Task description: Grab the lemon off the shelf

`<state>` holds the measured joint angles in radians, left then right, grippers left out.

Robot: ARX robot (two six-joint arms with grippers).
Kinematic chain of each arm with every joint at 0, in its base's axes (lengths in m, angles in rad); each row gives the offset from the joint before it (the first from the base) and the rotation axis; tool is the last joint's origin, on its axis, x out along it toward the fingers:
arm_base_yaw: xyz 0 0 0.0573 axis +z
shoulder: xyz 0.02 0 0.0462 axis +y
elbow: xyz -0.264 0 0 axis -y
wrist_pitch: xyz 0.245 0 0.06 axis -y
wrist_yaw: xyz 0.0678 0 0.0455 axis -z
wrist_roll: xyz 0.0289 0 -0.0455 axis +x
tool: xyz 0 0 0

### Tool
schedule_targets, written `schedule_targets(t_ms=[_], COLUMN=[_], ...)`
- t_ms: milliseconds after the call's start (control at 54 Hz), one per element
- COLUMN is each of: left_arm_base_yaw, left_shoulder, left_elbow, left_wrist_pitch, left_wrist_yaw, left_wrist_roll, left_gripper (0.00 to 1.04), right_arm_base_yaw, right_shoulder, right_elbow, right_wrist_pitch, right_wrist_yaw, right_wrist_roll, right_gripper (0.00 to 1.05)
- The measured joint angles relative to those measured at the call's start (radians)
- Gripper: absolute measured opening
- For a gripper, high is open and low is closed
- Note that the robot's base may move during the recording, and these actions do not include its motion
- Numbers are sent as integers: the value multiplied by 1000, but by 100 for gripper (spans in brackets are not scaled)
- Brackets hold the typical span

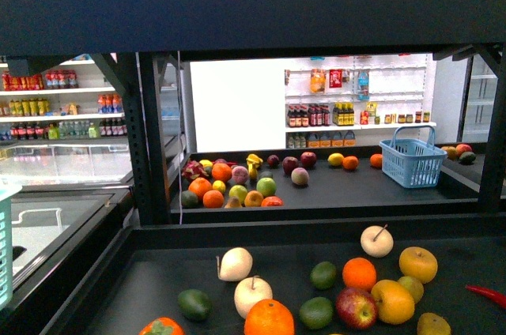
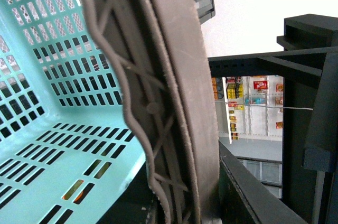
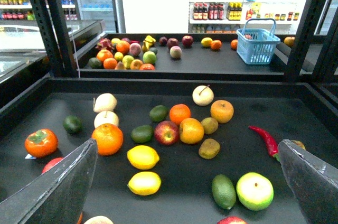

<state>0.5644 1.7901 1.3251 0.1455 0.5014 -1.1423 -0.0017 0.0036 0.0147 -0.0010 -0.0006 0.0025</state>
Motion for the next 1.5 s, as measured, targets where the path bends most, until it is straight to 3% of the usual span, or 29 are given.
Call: schedule_targets(t_ms=[408, 723, 889, 1056, 1297, 1501], left_arm_base_yaw=[-2, -67, -217, -385, -577, -691], left_shoulder=[-34, -206, -317, -357, -321, -259], left_elbow=[-26, -91, -159, -204, -248, -248], left_wrist_pitch=[-10, -66, -84, -56, 24, 95], left_wrist_yaw=[40, 173, 240, 246, 182, 130], left_wrist_roll=[65, 224, 323, 360, 332, 306], left_gripper=[18, 15, 13, 13, 13, 13], right_arm_base_yaw=[0, 0, 0, 0, 0, 0], right_shoulder=[0, 0, 0, 0, 0, 0], right_elbow=[0, 0, 0, 0, 0, 0], right_wrist_pitch=[0, 0, 0, 0, 0, 0], right_wrist_yaw=[0, 0, 0, 0, 0, 0], right_wrist_roll=[0, 0, 0, 0, 0, 0], right_gripper=[102, 102, 102, 102, 102, 102])
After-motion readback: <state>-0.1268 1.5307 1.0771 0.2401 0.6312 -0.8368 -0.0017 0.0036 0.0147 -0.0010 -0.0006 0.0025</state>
